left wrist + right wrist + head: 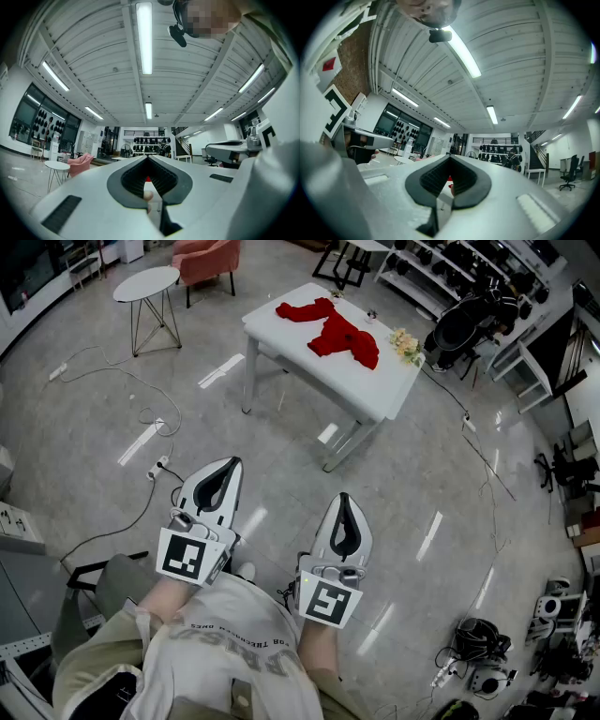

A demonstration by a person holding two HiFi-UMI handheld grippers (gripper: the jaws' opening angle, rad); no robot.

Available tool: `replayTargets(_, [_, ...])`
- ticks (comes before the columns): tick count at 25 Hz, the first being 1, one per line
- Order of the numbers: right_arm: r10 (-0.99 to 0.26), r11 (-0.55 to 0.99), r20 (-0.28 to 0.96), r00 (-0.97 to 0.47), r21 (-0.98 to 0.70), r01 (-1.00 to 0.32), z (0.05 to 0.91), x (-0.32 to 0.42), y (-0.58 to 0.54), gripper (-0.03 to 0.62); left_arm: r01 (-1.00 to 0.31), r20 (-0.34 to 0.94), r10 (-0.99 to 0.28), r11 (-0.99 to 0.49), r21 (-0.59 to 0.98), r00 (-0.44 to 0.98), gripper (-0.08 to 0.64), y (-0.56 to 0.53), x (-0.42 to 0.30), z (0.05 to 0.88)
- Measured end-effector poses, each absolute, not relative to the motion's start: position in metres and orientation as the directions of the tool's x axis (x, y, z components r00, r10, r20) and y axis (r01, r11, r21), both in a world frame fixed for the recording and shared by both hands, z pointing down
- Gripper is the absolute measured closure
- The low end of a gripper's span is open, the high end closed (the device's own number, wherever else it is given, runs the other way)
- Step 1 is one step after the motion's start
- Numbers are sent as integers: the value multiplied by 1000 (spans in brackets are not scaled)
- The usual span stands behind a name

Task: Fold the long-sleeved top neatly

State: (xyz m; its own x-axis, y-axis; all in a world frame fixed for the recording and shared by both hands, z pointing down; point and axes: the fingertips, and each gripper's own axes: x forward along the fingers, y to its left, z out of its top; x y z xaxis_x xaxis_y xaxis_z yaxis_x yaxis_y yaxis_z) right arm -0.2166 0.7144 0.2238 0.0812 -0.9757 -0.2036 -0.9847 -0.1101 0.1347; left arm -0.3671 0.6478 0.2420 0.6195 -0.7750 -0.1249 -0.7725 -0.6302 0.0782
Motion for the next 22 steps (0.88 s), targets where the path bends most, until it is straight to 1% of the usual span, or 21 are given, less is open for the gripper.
replayTargets(4, [-981, -105, -182, 73, 174, -979, 227, -215, 718, 592, -773, -96, -771, -634, 28, 629, 548, 653, -369, 249])
replayTargets(7, [-984, -109, -159, 80, 180, -978, 233, -214, 722, 592, -774, -94, -772, -633, 23, 628, 548, 656, -371, 249])
replayTargets(11, [-983, -104, -172, 71, 194, -975, 230, -214, 719, 592, -776, -89, -775, -630, 20, 626, 548, 657, -372, 249])
replayTargets(13, [-985, -98, -159, 68, 188, -977, 234, -214, 717, 592, -777, -85, -775, -630, 22, 626, 548, 655, -372, 251])
replayTargets(19, [-983, -95, -169, 68, 162, -982, 234, -208, 701, 592, -773, -71, -773, -634, 20, 631, 548, 638, -367, 254])
replayTargets(22, [-983, -52, -179, 39, 67, -996, 244, -197, 687, 591, -775, -47, -775, -632, 12, 630, 548, 617, -365, 259])
